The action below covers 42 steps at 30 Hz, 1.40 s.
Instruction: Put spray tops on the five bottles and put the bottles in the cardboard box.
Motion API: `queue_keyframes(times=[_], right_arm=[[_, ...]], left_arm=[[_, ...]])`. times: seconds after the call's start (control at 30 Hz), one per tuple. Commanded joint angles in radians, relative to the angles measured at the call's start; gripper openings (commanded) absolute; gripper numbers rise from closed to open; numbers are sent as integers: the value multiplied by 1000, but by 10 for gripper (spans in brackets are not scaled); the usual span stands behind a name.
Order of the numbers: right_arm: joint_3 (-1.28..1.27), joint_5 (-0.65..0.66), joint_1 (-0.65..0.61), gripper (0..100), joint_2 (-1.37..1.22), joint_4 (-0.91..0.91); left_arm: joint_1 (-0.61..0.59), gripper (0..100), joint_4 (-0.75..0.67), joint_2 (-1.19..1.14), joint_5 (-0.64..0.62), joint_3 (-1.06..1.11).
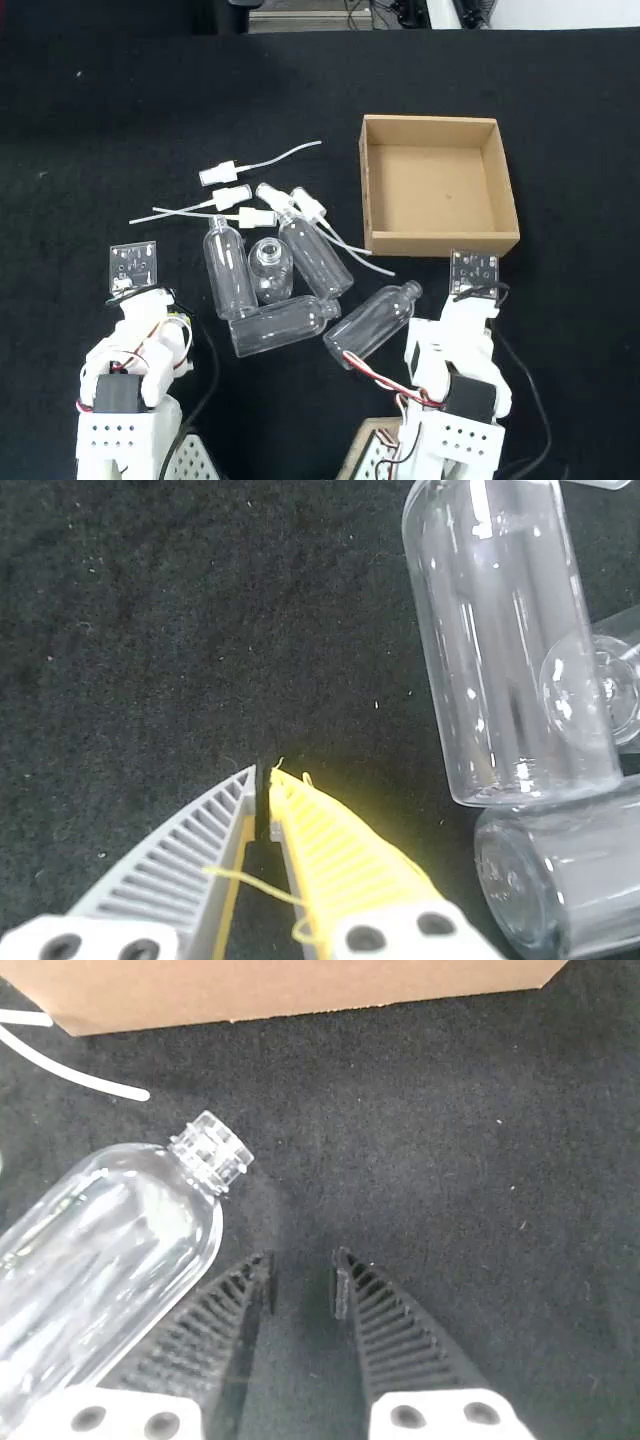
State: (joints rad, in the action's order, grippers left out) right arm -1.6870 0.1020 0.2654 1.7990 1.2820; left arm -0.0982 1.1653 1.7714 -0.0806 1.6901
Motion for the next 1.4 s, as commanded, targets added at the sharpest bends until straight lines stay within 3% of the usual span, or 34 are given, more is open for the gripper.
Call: queue_keyframes(times=[0.0, 1.17, 1.37], right_arm=[[2, 0, -6, 80, 58, 8], [2, -5, -14, 81, 59, 8], [2, -5, -14, 81, 59, -149]], left_arm=[[15, 30, 5, -8, 8, 13], [16, 30, 5, -8, 8, 13], [16, 30, 5, -8, 8, 13]])
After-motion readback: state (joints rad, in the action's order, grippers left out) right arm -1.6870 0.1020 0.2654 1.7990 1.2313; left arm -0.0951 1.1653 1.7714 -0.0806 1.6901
